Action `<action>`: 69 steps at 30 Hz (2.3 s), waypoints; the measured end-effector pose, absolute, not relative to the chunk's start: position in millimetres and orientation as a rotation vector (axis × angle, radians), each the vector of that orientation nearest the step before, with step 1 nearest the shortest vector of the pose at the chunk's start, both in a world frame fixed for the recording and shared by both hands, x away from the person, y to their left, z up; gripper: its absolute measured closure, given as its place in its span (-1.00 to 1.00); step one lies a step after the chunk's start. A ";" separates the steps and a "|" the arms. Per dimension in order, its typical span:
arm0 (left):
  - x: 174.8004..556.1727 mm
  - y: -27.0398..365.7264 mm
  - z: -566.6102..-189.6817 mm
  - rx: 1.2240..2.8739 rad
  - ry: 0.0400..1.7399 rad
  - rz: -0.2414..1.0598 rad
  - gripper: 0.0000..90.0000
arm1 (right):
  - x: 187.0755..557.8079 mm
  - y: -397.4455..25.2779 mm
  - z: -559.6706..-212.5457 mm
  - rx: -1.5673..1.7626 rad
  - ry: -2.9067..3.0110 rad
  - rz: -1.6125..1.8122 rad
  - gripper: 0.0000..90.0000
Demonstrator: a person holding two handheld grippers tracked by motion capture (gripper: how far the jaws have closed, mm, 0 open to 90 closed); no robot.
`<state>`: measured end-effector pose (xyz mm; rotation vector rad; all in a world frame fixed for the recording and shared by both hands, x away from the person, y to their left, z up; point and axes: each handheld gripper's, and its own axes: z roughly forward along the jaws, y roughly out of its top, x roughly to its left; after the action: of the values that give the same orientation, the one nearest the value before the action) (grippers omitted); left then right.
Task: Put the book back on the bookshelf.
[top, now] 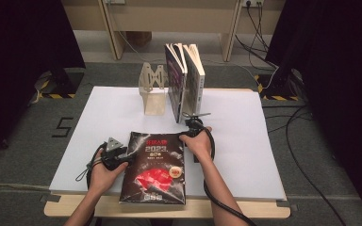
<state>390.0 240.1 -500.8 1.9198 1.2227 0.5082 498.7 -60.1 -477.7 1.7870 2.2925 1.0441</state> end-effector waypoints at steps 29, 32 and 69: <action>390.3 243.8 -500.9 1.881 1.250 0.493 0.01 | 483.0 -72.2 -430.6 1.772 2.284 1.412 0.94; 390.4 244.2 -500.9 1.881 1.251 0.494 -0.01 | 479.3 -77.2 -419.0 1.750 2.235 1.445 0.94; 389.6 245.9 -500.6 1.869 1.246 0.491 -0.02 | 447.4 -75.4 -352.1 1.438 1.955 1.627 0.93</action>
<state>389.6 245.9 -500.6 1.8688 1.2458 0.4913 447.4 -75.4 -352.1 1.4378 1.9545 1.6272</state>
